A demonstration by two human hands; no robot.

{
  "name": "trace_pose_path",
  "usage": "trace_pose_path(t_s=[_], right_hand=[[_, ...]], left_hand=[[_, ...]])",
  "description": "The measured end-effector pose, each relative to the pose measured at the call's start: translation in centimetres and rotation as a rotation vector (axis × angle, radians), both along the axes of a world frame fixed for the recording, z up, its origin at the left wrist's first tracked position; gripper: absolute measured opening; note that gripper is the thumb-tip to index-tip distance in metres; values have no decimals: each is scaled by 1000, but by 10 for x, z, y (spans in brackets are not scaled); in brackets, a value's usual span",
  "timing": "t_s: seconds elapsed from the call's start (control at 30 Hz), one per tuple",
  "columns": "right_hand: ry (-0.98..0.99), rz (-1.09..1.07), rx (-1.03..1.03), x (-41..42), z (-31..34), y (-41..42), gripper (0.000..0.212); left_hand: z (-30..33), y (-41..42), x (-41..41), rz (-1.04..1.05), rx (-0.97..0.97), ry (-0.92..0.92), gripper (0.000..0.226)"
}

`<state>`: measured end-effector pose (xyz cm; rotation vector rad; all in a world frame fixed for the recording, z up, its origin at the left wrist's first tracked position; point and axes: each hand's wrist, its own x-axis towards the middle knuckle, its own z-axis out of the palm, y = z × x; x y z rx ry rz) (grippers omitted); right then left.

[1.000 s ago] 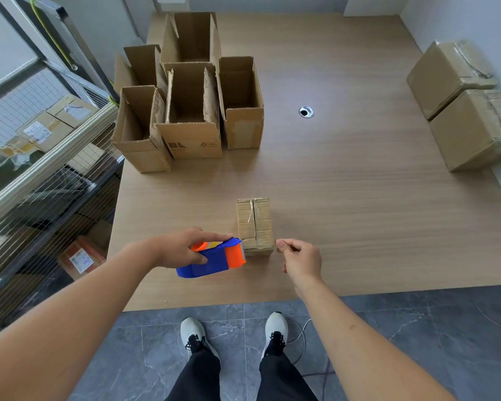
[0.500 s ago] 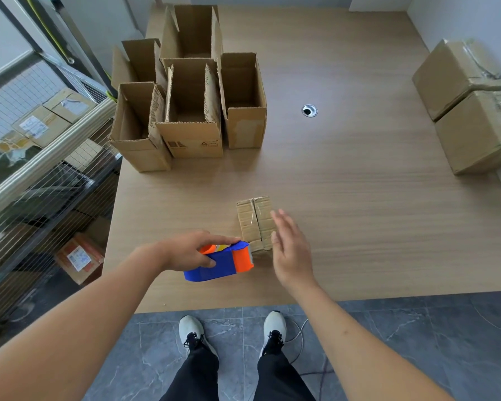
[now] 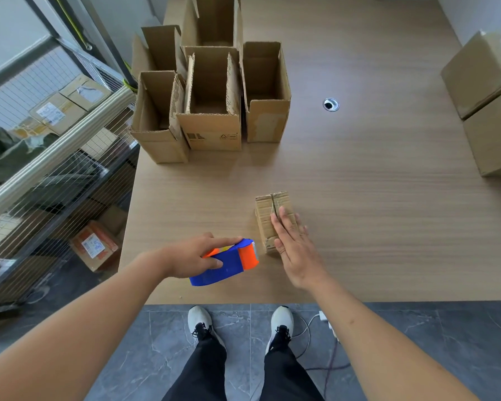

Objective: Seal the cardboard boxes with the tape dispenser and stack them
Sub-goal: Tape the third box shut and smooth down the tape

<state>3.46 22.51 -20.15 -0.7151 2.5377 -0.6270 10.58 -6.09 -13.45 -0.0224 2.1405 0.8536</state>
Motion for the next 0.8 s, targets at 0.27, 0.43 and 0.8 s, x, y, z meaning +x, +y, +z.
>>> trace_pose_path(t_s=[0.27,0.43,0.8], right_hand=[[9,21,68,-2,4,-3,54],[35,0,109,0,10,-5,55],[47,4,199,0,21,-8,56]], left_hand=[[-2,21,-7,20,40,-51,41],[1,19,-16,43,14,-55,39],[-14,3,4,67,-102,-31,42]])
